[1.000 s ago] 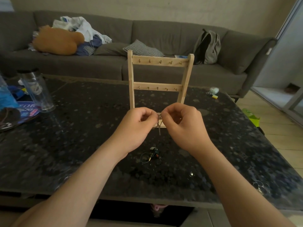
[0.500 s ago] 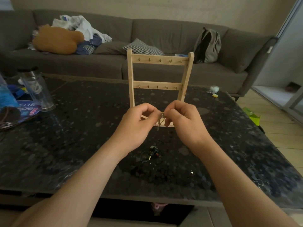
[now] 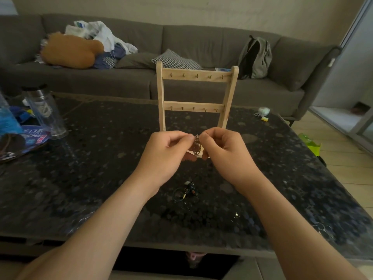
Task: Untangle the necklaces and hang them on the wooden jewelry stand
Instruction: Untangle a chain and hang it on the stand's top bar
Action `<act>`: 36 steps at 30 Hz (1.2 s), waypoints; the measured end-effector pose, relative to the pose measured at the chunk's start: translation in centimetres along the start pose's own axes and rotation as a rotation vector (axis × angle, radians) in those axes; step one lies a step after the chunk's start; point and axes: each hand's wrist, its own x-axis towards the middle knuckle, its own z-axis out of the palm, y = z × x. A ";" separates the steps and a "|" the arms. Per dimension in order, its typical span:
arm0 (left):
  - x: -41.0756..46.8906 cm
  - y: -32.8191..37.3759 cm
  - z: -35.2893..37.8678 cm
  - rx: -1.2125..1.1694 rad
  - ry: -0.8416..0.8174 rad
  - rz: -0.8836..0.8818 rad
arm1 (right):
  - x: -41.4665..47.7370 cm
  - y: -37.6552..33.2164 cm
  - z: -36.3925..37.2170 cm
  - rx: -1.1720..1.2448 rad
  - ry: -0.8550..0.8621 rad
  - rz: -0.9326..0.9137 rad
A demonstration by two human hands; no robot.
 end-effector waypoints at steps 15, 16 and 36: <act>-0.1 -0.2 -0.1 0.079 0.029 0.002 | 0.0 0.7 -0.2 -0.091 -0.038 -0.115; 0.0 -0.1 -0.1 0.076 0.027 0.003 | 0.1 0.8 -0.2 -0.102 -0.030 -0.125; 0.1 0.0 0.1 -0.046 -0.043 -0.115 | 0.0 0.4 -0.2 -0.120 -0.029 -0.043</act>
